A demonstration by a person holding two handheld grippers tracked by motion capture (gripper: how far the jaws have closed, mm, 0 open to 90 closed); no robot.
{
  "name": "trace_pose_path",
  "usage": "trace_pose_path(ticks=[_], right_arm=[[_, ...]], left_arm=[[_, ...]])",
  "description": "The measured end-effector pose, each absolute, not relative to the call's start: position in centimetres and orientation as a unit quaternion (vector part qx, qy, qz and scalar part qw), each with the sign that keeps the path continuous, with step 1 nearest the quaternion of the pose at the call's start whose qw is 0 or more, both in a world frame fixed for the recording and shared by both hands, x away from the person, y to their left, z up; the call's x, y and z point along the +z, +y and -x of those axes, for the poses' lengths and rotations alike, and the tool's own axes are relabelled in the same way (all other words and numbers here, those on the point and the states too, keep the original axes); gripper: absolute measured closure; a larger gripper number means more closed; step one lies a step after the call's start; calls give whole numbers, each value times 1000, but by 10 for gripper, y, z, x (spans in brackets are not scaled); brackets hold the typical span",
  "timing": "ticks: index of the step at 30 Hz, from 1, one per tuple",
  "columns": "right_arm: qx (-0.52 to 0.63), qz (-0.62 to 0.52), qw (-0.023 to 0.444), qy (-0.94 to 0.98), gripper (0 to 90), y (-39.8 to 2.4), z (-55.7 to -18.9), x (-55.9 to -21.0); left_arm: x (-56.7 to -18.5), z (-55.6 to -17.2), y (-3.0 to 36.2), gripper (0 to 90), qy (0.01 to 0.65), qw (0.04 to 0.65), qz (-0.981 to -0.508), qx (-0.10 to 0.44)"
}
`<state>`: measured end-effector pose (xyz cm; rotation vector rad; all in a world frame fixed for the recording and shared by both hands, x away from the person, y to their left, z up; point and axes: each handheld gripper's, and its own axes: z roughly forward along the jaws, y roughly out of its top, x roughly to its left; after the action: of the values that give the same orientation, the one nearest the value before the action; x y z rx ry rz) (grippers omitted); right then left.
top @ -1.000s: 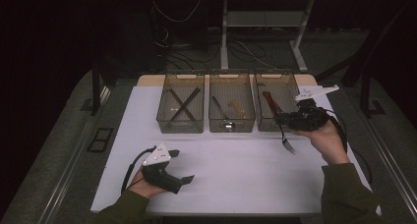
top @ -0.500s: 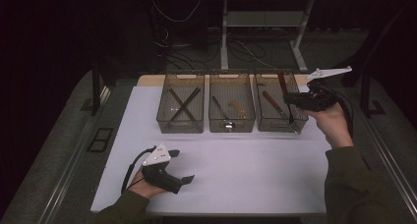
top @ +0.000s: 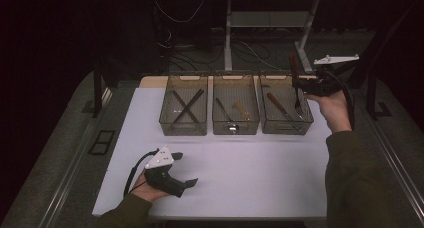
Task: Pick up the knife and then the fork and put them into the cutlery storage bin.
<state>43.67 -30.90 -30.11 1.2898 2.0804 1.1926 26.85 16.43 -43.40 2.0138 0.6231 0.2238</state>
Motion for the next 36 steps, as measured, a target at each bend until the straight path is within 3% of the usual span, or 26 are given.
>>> trace_pose_path(ticks=[16,36], right_arm=[[390,-492,210,750,778,-305,-468,-339],[346,-496,184,775,777,-293,-476,-387]], left_arm=[[-434,-268,163,0,254,491,-829,86],[-436,-269,161,0,252,489,-831,82]])
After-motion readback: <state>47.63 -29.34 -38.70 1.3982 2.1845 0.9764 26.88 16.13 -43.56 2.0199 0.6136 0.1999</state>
